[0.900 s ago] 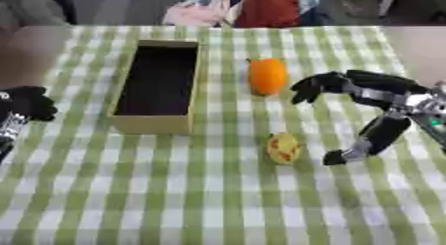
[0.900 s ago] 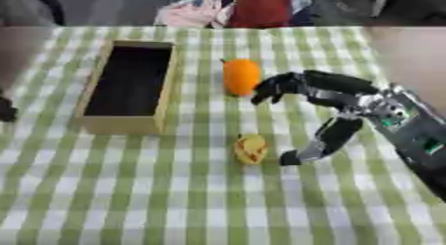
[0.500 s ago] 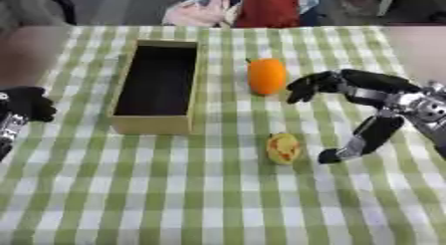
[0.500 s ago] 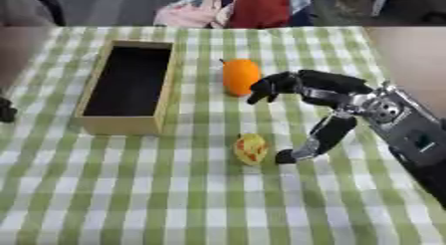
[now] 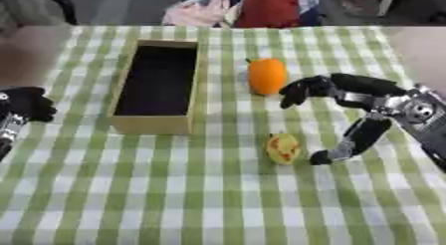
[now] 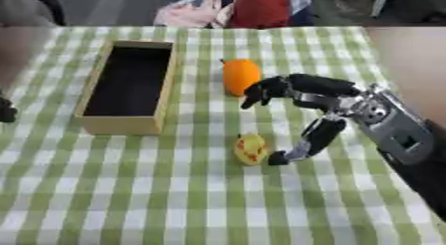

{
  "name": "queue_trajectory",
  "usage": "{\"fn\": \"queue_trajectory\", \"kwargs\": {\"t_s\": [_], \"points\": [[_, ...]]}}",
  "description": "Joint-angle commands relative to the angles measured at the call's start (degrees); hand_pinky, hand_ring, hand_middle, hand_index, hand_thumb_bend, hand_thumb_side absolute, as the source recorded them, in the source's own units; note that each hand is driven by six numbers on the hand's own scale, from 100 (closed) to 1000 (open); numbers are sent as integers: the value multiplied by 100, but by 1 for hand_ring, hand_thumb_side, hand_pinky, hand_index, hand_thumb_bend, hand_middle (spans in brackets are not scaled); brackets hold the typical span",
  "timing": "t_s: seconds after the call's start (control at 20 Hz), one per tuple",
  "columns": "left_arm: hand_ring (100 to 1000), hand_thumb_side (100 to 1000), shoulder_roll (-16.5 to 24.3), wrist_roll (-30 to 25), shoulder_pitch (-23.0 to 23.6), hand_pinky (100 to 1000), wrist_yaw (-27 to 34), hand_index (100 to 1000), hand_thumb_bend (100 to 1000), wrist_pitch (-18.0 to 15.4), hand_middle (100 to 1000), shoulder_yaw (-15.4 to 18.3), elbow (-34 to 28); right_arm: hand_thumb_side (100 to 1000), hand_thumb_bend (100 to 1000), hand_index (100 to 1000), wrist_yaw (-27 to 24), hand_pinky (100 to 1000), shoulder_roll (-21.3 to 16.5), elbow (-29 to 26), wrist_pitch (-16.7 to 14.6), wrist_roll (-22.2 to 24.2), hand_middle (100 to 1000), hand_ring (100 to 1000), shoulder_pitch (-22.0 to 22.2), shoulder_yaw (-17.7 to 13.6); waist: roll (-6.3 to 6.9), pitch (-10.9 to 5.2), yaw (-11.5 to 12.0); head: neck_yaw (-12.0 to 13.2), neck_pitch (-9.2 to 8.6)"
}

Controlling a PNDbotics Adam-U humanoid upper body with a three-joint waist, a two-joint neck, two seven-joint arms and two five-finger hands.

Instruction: Pick up objects on the table and place them in the box.

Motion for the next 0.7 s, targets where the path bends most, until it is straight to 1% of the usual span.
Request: {"fn": "queue_trajectory", "kwargs": {"t_s": [0.05, 0.3, 0.7], "points": [[673, 662, 112, -17, -73, 693, 26, 774, 100, -7, 621, -6, -54, 396, 537, 859, 163, 730, -14, 98, -64, -23, 771, 929, -115, -37, 3, -87, 9, -22, -45], [673, 664, 107, -25, -70, 694, 26, 774, 100, -9, 621, -11, -52, 407, 531, 855, 511, 731, 131, 369, -204, -98, 772, 926, -145, -3, 8, -88, 15, -29, -41], [674, 666, 91, -32, -76, 694, 21, 774, 100, -9, 622, -14, -52, 414, 526, 844, 1150, 732, 354, 772, -473, -339, 776, 928, -168, 19, 18, -67, 18, -46, -41]]}}
